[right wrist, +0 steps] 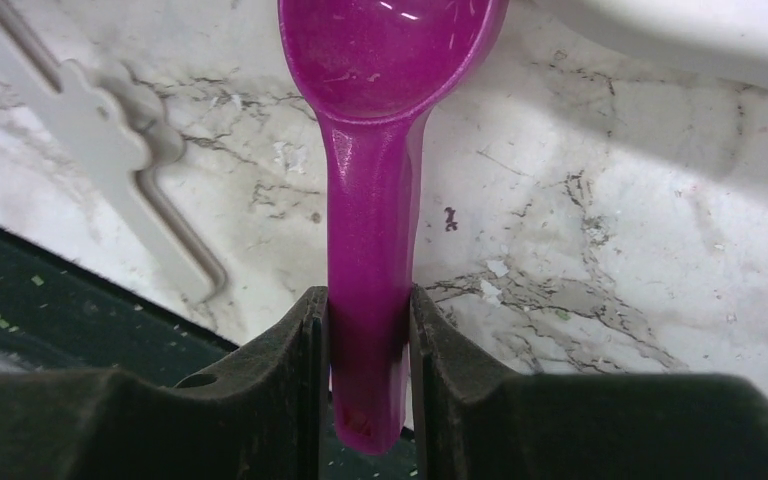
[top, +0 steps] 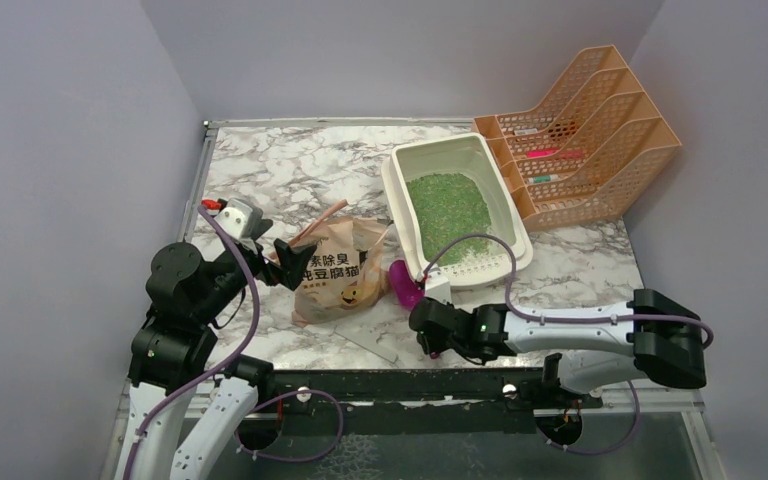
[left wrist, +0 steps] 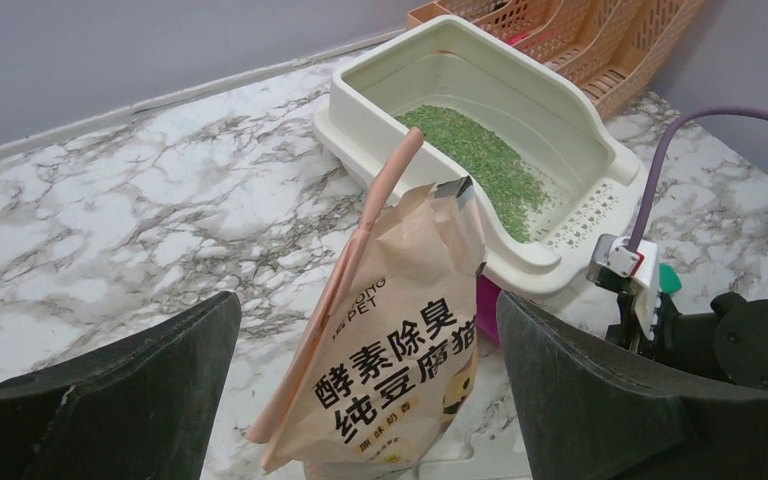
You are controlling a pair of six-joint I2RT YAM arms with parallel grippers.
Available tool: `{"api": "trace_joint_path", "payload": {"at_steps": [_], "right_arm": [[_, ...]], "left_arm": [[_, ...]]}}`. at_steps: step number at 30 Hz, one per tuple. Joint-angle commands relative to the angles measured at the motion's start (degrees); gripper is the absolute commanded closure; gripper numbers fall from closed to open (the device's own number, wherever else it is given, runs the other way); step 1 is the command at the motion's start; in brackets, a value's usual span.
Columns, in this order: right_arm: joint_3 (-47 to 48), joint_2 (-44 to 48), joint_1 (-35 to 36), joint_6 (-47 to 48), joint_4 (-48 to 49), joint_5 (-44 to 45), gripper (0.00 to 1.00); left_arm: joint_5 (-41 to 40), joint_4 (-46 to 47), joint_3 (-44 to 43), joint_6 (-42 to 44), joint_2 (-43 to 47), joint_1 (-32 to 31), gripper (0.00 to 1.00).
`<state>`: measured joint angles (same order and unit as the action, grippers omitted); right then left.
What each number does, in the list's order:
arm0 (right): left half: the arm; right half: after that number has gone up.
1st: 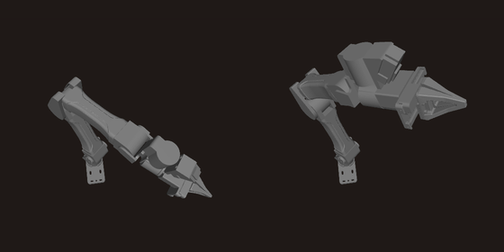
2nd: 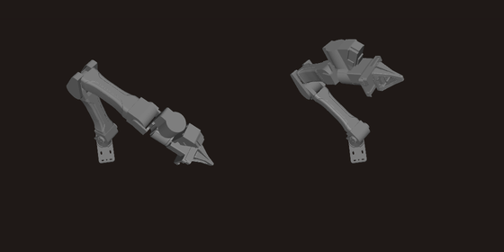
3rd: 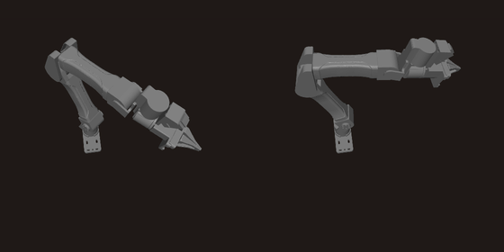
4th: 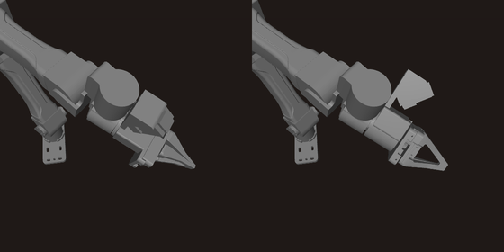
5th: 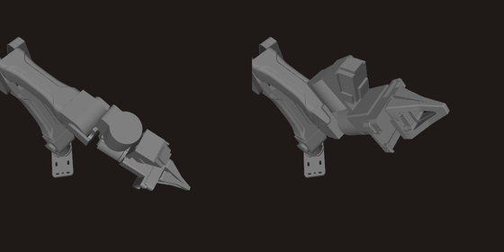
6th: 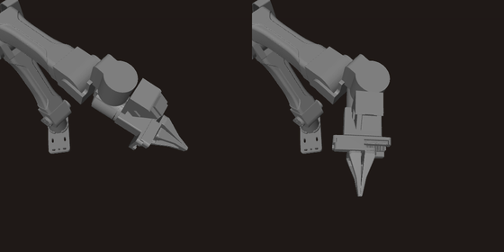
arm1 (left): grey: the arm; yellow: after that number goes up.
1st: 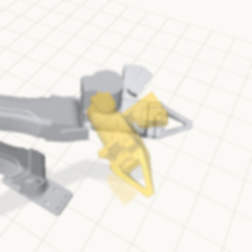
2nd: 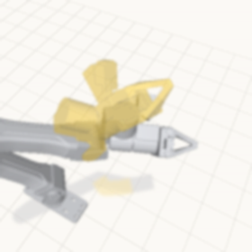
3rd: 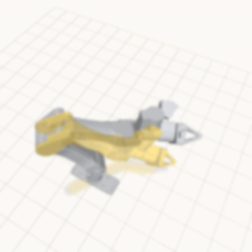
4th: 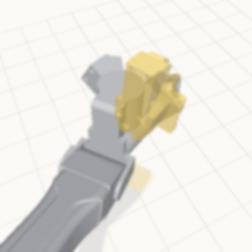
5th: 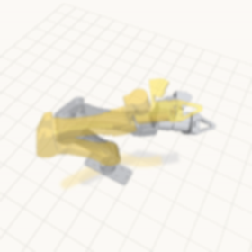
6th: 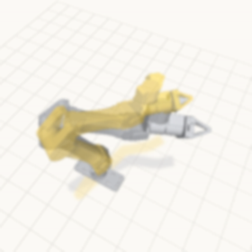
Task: Fill the litter box with clean litter
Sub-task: Pick up the spatula from the center of the board.
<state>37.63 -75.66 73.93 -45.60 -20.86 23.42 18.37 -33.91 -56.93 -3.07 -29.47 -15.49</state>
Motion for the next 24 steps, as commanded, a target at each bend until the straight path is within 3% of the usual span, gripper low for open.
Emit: {"api": "trace_joint_path", "payload": {"at_steps": [1, 5, 15, 19, 24], "right_arm": [[-0.88, 3.85, 0.42, 2.03, -0.93, -4.5, 0.86], [-1.14, 5.15, 0.42, 3.05, -2.37, -9.29, 0.96], [-0.03, 9.68, 0.43, 7.73, -7.12, -16.27, 0.97], [-4.18, 15.47, 0.42, 11.41, -2.2, -19.37, 0.97], [-6.7, 23.41, 0.42, 11.24, -1.07, -15.27, 0.97]], "left_arm": [[-0.03, 1.54, 0.14, -1.4, 0.19, -0.07, 0.03], [1.18, 2.7, 0.32, -1.79, 1.09, -0.07, 0.03], [3.53, 3.11, -0.29, -1.98, 0.96, -0.07, 0.01], [4.29, 3.95, 0.06, -3.84, 0.74, -0.07, 0.01], [5.4, 2.99, -1.29, -4.38, -0.9, -0.07, 0.01]]}}
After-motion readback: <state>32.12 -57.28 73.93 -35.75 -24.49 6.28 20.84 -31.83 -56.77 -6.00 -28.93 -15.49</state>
